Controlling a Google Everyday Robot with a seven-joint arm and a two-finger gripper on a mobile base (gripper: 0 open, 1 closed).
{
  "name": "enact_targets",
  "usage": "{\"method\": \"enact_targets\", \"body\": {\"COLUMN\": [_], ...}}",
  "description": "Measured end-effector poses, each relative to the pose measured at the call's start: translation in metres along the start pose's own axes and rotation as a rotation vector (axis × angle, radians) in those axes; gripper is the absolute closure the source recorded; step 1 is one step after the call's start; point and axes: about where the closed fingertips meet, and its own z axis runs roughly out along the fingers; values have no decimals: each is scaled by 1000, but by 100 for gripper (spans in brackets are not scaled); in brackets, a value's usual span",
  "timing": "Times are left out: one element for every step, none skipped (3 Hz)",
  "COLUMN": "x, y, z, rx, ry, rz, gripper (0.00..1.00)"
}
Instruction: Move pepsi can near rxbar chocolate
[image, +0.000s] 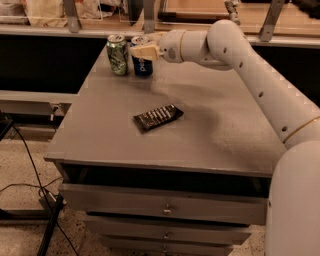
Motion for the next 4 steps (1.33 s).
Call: {"method": "enact_targets", "body": {"x": [-7, -9, -17, -16], "y": [8, 0, -12, -5], "z": [9, 0, -39, -87], "rx": [-26, -2, 53, 59], "ry": [-20, -17, -10, 1], "rz": [17, 38, 42, 48], "gripper": [63, 80, 100, 100]}}
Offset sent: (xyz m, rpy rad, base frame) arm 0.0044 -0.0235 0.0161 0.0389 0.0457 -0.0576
